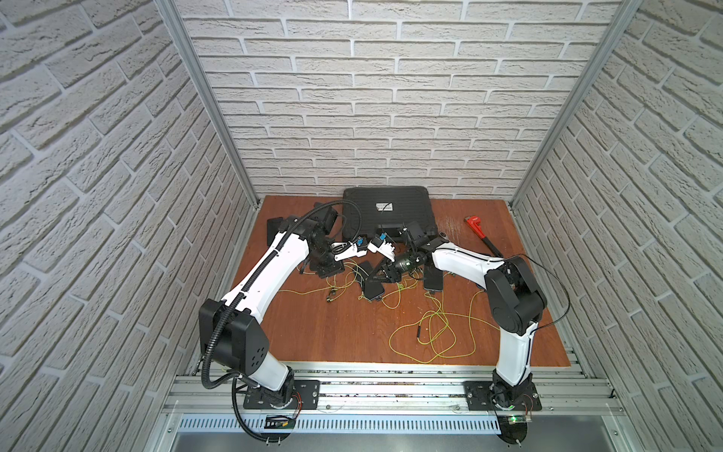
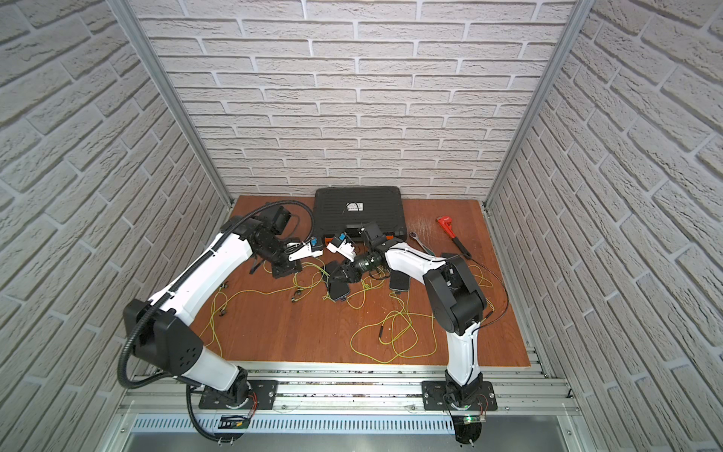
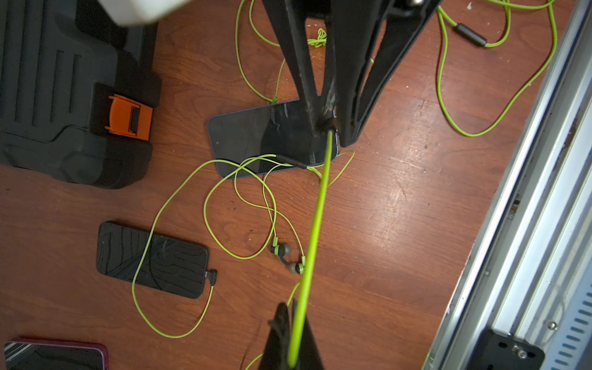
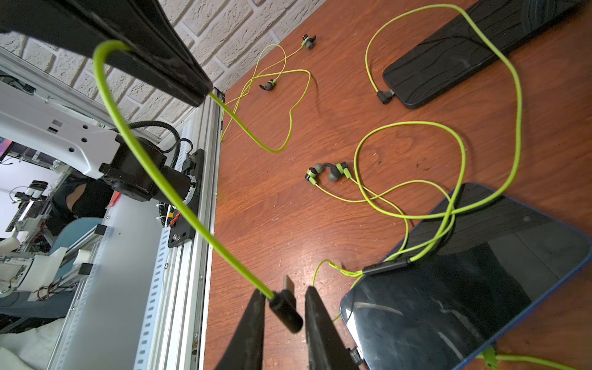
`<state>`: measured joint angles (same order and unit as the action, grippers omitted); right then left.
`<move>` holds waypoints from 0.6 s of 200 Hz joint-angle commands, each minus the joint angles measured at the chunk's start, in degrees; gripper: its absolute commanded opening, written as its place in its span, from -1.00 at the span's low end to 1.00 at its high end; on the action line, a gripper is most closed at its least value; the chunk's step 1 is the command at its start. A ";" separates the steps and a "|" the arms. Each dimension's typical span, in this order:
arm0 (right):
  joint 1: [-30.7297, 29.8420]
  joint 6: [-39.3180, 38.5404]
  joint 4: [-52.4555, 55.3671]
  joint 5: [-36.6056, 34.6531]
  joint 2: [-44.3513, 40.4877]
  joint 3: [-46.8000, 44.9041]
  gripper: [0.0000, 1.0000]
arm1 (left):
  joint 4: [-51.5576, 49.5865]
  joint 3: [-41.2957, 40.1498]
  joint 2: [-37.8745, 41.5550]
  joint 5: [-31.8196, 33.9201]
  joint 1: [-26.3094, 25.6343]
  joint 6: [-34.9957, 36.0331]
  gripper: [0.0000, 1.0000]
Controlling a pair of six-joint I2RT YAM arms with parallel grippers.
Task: Plug wired earphones into phones
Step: Pick up the wired earphone from the center of the board.
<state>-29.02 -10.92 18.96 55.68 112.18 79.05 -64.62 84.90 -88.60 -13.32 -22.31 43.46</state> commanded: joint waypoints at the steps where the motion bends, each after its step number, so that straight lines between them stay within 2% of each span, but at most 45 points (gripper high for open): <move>1: -0.40 0.97 -2.91 0.45 -2.76 -0.65 -0.53 | -1.11 0.18 -0.44 -1.27 0.00 0.23 -1.00; 65: -0.43 1.29 -3.04 0.40 -2.64 -0.69 -0.70 | -0.89 0.12 -0.05 -1.36 0.01 0.00 -1.00; 81: -0.42 1.22 -3.01 -0.06 -2.83 -0.82 -0.87 | -0.81 0.11 -0.10 -1.36 -0.01 -0.04 -1.00; 120: -0.34 3.68 -6.10 -1.38 -3.86 -2.18 -0.88 | 3.83 -1.67 1.32 1.92 0.04 -2.46 -1.00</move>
<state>-29.02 -9.17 16.60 54.96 111.98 78.65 -64.10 84.79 -88.58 -13.15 -22.31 42.92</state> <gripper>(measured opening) 0.096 0.048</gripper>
